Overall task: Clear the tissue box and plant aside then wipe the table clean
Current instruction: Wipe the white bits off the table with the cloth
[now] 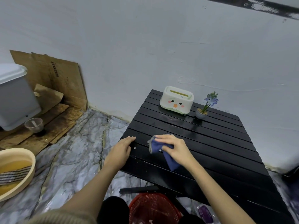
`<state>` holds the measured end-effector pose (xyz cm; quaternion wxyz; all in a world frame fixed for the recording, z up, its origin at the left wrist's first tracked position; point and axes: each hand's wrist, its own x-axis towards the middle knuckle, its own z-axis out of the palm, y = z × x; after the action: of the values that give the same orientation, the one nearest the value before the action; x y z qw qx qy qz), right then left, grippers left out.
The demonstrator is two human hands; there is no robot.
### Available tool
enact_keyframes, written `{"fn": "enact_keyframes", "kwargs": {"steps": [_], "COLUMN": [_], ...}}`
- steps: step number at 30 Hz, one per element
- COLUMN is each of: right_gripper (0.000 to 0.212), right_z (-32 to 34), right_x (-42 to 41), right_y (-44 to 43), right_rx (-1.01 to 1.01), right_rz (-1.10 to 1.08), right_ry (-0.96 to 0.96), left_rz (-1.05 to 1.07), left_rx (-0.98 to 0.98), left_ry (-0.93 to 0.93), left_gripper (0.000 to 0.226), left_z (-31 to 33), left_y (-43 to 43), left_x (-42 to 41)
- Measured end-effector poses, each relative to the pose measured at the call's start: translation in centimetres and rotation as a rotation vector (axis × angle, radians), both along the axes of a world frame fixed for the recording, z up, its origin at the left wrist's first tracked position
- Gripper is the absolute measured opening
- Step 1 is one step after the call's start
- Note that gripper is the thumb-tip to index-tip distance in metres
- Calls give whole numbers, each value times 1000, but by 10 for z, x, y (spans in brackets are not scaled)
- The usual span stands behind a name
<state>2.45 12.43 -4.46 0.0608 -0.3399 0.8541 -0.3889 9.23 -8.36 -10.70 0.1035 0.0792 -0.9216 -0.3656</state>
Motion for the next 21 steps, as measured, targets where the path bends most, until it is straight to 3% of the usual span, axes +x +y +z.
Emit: {"fn": "enact_keyframes", "kwargs": {"steps": [11, 21], "right_gripper": [41, 40], "right_z": [-42, -48], "right_x": [-36, 6], "right_y": [-87, -60], "right_rx": [223, 142], "right_rz": [17, 133], "right_ry": [83, 176], "left_rz": [129, 140], "left_rx": [83, 90], "left_ry": [71, 1], "left_gripper": [47, 46], "left_z": [2, -2], "left_y": [-1, -1], "left_x": [0, -2]}}
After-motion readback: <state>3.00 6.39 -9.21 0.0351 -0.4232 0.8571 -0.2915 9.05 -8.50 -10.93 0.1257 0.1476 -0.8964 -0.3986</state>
